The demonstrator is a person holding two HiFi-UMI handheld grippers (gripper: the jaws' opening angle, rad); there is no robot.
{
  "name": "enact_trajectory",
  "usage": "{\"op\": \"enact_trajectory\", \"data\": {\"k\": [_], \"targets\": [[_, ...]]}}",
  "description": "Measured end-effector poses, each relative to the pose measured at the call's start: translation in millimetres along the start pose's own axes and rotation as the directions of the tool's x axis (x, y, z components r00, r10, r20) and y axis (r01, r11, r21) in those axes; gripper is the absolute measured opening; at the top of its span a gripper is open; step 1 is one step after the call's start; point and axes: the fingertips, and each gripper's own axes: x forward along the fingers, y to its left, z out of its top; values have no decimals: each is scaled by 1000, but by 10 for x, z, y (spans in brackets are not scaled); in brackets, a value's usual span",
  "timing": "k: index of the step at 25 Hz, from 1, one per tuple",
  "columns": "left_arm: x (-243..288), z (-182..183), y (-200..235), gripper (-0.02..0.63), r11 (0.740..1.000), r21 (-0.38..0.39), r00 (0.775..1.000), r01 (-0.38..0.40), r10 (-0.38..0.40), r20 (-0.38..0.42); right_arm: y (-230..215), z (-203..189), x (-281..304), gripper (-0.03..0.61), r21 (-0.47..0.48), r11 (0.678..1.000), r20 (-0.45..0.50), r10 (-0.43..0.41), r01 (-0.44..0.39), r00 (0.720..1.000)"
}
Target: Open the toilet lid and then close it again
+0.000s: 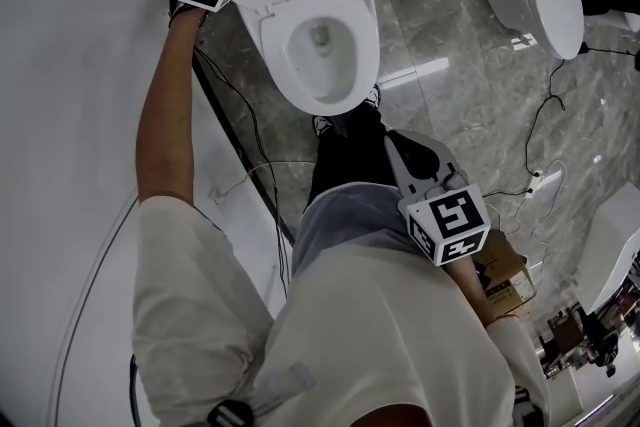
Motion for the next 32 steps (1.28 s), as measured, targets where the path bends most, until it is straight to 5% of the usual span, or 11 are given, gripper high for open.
{"op": "enact_trajectory", "data": {"k": [5,12,32], "targets": [[-54,-12,-26,41,999,-31,1000,-6,6,-7,-31,-32,-60,11,3,1000,5,-4,4,1000],[-131,-26,-139,37,999,26,998,-47,47,-33,-6,-52,-83,11,2,1000,12,15,-15,1000],[-397,-142,-559,38,998,-64,1000,-12,12,5,192,-153,-182,11,-26,998,30,60,-59,998]]}}
